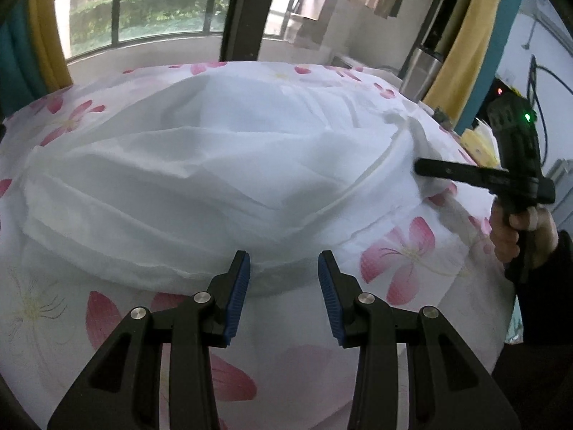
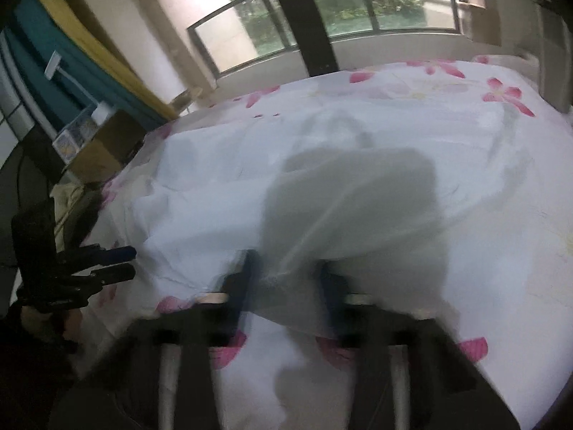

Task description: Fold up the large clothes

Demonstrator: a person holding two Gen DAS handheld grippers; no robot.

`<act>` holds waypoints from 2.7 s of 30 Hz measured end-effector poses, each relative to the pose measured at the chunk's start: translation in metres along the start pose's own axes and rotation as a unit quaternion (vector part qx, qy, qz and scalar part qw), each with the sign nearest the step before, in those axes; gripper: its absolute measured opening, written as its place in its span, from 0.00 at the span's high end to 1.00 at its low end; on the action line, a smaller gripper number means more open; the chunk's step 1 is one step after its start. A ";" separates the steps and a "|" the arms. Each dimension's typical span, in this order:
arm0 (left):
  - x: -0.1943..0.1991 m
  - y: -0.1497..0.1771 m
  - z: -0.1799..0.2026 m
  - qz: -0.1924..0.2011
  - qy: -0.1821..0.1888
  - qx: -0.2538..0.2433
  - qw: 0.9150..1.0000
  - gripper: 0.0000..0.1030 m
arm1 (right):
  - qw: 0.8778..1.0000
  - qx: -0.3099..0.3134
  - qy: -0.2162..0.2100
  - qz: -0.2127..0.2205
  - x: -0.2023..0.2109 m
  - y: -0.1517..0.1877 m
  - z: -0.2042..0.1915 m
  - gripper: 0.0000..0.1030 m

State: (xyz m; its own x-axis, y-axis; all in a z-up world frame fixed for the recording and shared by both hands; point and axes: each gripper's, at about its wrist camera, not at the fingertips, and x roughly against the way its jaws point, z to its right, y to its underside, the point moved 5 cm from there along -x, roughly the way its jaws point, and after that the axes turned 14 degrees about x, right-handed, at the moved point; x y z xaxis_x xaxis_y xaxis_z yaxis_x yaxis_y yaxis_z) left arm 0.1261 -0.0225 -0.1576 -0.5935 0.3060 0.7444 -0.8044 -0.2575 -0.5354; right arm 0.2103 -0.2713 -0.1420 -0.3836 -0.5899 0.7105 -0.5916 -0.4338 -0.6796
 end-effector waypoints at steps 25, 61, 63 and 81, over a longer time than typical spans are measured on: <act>0.003 -0.024 0.021 0.068 -0.083 -0.068 0.992 0.75 | 0.985 0.126 0.027 0.112 0.063 -0.110 -0.022 0.97; -0.041 -0.108 -0.016 0.006 -0.118 -0.145 0.982 0.74 | 0.988 0.065 0.139 -0.022 -0.063 -0.142 0.097 0.95; -0.035 -0.109 -0.010 0.014 -0.105 -0.143 0.984 0.74 | 0.988 0.063 0.141 -0.015 -0.058 -0.142 0.100 0.86; -0.035 -0.112 -0.004 0.034 -0.097 -0.175 0.979 0.99 | 0.983 0.053 0.174 -0.018 -0.019 -0.112 0.105 0.39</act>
State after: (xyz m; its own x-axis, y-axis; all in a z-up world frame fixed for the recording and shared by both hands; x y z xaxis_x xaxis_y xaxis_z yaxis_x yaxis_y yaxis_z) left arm 0.2371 -0.0008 -0.1248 -0.6563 0.1101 0.7465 -0.7441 0.0694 -0.6644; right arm 0.3582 -0.2830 -0.0981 -0.5938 -0.3123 0.7416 -0.5398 -0.5289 -0.6549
